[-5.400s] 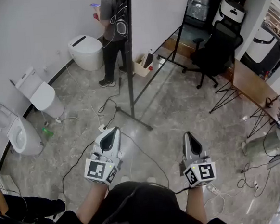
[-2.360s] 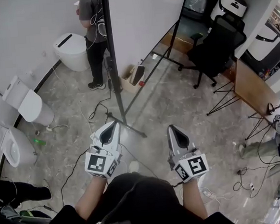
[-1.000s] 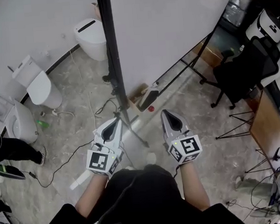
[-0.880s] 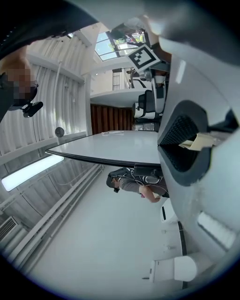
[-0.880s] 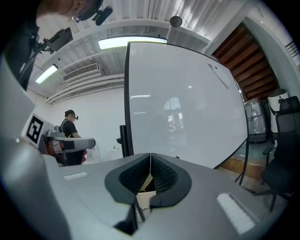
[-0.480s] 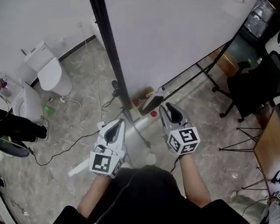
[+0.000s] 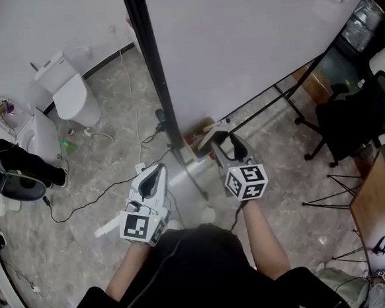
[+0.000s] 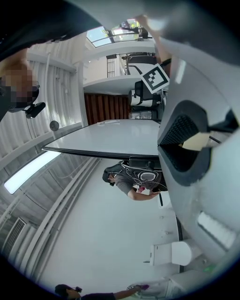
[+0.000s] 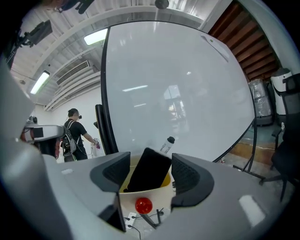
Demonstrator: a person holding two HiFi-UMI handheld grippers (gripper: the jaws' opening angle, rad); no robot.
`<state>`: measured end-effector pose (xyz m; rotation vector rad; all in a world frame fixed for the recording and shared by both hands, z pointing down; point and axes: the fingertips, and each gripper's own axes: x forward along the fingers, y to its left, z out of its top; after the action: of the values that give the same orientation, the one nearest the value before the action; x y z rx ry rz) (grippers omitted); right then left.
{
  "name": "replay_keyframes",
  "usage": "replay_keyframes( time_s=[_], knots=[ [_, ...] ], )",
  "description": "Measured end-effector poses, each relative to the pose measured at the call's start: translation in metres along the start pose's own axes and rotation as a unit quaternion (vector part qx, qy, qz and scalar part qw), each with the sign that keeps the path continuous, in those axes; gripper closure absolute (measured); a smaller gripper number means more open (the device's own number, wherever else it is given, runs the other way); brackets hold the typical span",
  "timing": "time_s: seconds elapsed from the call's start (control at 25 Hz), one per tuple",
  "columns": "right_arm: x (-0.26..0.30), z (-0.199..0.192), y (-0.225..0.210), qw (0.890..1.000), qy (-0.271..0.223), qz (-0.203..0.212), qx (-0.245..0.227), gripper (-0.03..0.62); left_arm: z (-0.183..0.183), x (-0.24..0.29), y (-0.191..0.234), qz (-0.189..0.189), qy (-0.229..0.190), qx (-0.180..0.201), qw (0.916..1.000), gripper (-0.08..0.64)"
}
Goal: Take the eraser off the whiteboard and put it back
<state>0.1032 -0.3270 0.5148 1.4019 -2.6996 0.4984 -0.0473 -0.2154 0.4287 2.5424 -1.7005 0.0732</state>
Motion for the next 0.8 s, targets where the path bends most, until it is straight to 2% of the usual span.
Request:
replay_keyframes(
  time_s=[0.36, 0.6, 0.8],
  knots=[
    [0.022, -0.01, -0.006, 0.999, 0.007, -0.016, 0.034, 0.238, -0.005, -0.011, 0.015, 0.017, 0.01, -0.011, 0.9997, 0.555],
    [0.036, -0.013, -0.011, 0.998, 0.01, -0.024, 0.057, 0.233, -0.008, -0.021, 0.026, 0.025, 0.014, -0.004, 0.9996, 0.555],
    [0.044, -0.013, -0.008, 0.998, 0.014, -0.032, 0.054, 0.237, -0.008, -0.029, 0.038, 0.039, 0.018, -0.005, 0.999, 0.555]
  ],
)
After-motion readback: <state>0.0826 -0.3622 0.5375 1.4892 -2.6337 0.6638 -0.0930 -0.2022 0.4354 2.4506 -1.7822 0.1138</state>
